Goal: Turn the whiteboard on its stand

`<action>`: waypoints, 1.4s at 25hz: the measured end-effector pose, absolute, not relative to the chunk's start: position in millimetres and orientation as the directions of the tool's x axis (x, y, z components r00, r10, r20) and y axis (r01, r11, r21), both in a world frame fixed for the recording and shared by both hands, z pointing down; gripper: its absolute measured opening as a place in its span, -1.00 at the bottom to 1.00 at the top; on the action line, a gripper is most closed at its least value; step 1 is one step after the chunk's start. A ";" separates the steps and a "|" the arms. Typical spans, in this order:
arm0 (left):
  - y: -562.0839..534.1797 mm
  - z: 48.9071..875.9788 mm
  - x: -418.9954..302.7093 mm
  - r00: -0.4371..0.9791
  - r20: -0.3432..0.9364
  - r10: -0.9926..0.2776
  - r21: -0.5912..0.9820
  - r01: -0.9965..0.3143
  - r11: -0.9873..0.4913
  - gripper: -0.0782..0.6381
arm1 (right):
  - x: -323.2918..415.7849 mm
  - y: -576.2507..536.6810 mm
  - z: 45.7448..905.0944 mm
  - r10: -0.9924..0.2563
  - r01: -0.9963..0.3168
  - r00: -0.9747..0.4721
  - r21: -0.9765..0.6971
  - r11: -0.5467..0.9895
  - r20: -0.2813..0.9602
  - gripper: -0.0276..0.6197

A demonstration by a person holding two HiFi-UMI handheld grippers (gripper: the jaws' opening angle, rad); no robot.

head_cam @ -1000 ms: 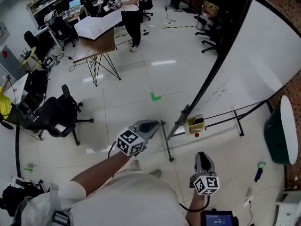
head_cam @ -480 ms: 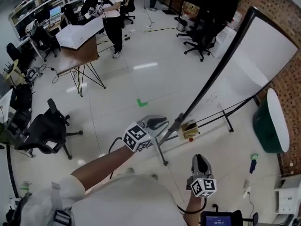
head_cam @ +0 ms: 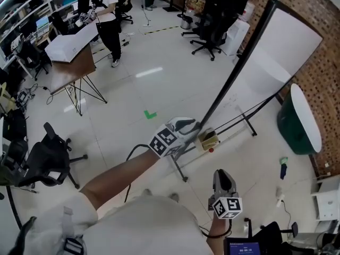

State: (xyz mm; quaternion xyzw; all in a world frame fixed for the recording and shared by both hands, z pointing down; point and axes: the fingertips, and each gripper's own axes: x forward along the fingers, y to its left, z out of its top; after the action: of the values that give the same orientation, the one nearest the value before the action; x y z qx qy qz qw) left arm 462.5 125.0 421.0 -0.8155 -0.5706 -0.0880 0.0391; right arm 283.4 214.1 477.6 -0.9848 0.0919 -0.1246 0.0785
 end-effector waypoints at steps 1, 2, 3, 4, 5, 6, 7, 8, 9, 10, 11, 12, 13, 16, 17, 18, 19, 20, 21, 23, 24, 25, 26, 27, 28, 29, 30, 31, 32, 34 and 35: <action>130.2 422.7 464.6 0.330 0.197 0.923 0.026 0.940 -0.341 -0.31 | 283.1 212.5 475.6 -0.199 -0.161 0.953 -0.175 -0.971 0.229 -0.74; 134.6 425.0 466.7 0.328 0.207 0.922 0.017 0.941 -0.339 -0.28 | 282.3 210.6 473.9 -0.199 -0.161 0.953 -0.173 -0.972 0.228 -0.74; 138.0 427.8 469.0 0.329 0.217 0.919 0.010 0.941 -0.339 -0.27 | 281.1 208.5 472.7 -0.198 -0.161 0.953 -0.171 -0.972 0.228 -0.74; 140.7 431.1 471.6 0.332 0.229 0.915 0.004 0.940 -0.342 -0.24 | 279.6 206.6 472.5 -0.198 -0.161 0.953 -0.171 -0.972 0.229 -0.74; 143.2 434.7 474.4 0.336 0.242 0.910 -0.001 0.938 -0.346 -0.20 | 277.8 205.1 473.0 -0.198 -0.160 0.953 -0.172 -0.972 0.230 -0.74; 145.8 438.6 477.0 0.338 0.258 0.905 -0.002 0.937 -0.350 -0.18 | 275.6 204.4 473.9 -0.197 -0.159 0.952 -0.173 -0.972 0.232 -0.74; 148.6 442.8 479.0 0.340 0.276 0.899 0.000 0.935 -0.354 -0.15 | 273.1 204.4 474.9 -0.196 -0.157 0.952 -0.174 -0.972 0.235 -0.74; 151.8 447.0 480.9 0.342 0.293 0.893 0.002 0.934 -0.358 -0.12 | 270.5 205.0 475.9 -0.194 -0.154 0.952 -0.175 -0.972 0.238 -0.74; 155.4 450.7 483.3 0.345 0.305 0.888 0.001 0.932 -0.363 -0.10 | 268.1 206.1 476.8 -0.191 -0.150 0.952 -0.178 -0.973 0.241 -0.74; 159.1 454.2 486.1 0.349 0.313 0.883 -0.001 0.930 -0.367 -0.07 | 265.9 207.5 477.4 -0.188 -0.146 0.951 -0.180 -0.973 0.244 -0.74; 162.7 457.7 488.6 0.351 0.320 0.880 -0.001 0.929 -0.371 -0.04 | 263.9 209.1 478.1 -0.185 -0.142 0.952 -0.182 -0.973 0.246 -0.74; 165.7 461.3 490.8 0.352 0.327 0.877 0.001 0.928 -0.372 -0.01 | 262.2 210.7 478.9 -0.182 -0.139 0.952 -0.183 -0.973 0.247 -0.74; 168.1 464.9 492.6 0.351 0.334 0.875 0.004 0.928 -0.374 0.01 | 260.6 212.0 479.8 -0.181 -0.137 0.952 -0.185 -0.973 0.247 -0.74; 172.6 475.4 497.4 0.351 0.358 0.865 0.005 0.926 -0.378 0.02 | 257.2 214.9 480.9 -0.178 -0.134 0.953 -0.186 -0.973 0.244 -0.74; 173.8 479.1 498.8 0.352 0.368 0.861 0.003 0.925 -0.380 0.02 | 256.3 216.0 480.9 -0.176 -0.132 0.954 -0.186 -0.974 0.243 -0.74; 175.1 483.1 500.2 0.353 0.377 0.857 0.002 0.924 -0.381 0.02 | 255.5 217.3 481.0 -0.174 -0.130 0.954 -0.188 -0.974 0.243 -0.74; 176.8 486.7 501.4 0.353 0.385 0.853 0.000 0.924 -0.383 0.02 | 254.8 218.8 481.3 -0.173 -0.128 0.955 -0.190 -0.973 0.243 -0.74; 178.7 489.8 502.5 0.355 0.391 0.849 -0.003 0.923 -0.384 0.02 | 254.1 220.3 481.9 -0.171 -0.126 0.955 -0.192 -0.973 0.243 -0.74; 180.6 492.5 503.5 0.356 0.397 0.846 -0.005 0.923 -0.386 0.02 | 253.5 221.9 482.8 -0.171 -0.125 0.955 -0.195 -0.973 0.243 -0.74; 183.6 498.3 505.9 0.360 0.408 0.839 -0.004 0.920 -0.393 0.02 | 252.4 224.8 485.8 -0.173 -0.125 0.955 -0.200 -0.972 0.243 -0.74; 184.2 501.4 507.2 0.363 0.415 0.834 -0.002 0.917 -0.398 0.02 | 251.9 225.8 487.2 -0.174 -0.125 0.954 -0.204 -0.971 0.243 -0.74; 184.5 504.8 508.2 0.365 0.423 0.829 0.002 0.915 -0.404 0.02 | 251.3 226.8 488.5 -0.174 -0.124 0.954 -0.209 -0.970 0.244 -0.74; 184.7 508.7 509.0 0.366 0.433 0.824 0.007 0.913 -0.409 0.02 | 250.8 228.0 489.9 -0.175 -0.123 0.954 -0.214 -0.969 0.245 -0.74; 185.0 512.6 509.7 0.366 0.444 0.818 0.013 0.910 -0.414 0.01 | 250.5 229.6 491.6 -0.176 -0.123 0.953 -0.218 -0.968 0.245 -0.74; 185.3 516.4 510.7 0.366 0.453 0.813 0.020 0.907 -0.420 0.01 | 250.5 231.2 493.3 -0.177 -0.123 0.953 -0.221 -0.967 0.245 -0.74; 185.4 519.7 512.1 0.369 0.460 0.808 0.026 0.903 -0.428 0.01 | 250.8 232.6 494.6 -0.179 -0.123 0.953 -0.224 -0.967 0.245 -0.74; 185.3 522.4 513.6 0.372 0.464 0.804 0.033 0.900 -0.436 0.00 | 251.2 233.5 495.6 -0.181 -0.125 0.953 -0.227 -0.966 0.244 -0.74; 185.3 524.5 515.0 0.375 0.467 0.801 0.038 0.896 -0.442 -0.01 | 251.8 234.1 496.4 -0.183 -0.127 0.953 -0.230 -0.965 0.242 -0.74; 185.4 526.0 515.8 0.377 0.467 0.800 0.042 0.894 -0.446 -0.01 | 252.2 234.5 497.2 -0.186 -0.130 0.953 -0.232 -0.964 0.240 -0.74; 185.9 528.4 516.3 0.378 0.469 0.798 0.043 0.893 -0.448 -0.04 | 252.9 234.7 498.4 -0.190 -0.134 0.953 -0.236 -0.963 0.235 -0.74; 186.4 529.3 516.4 0.379 0.470 0.797 0.042 0.892 -0.449 -0.05 | 253.0 235.0 498.8 -0.191 -0.135 0.954 -0.238 -0.962 0.233 -0.74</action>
State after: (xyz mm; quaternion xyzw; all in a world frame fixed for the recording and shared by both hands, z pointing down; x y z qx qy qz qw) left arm 516.4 186.4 529.3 -0.8231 -0.5132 -0.2169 0.1099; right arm 253.0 235.0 498.8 -0.9821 0.0831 -0.1278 0.1104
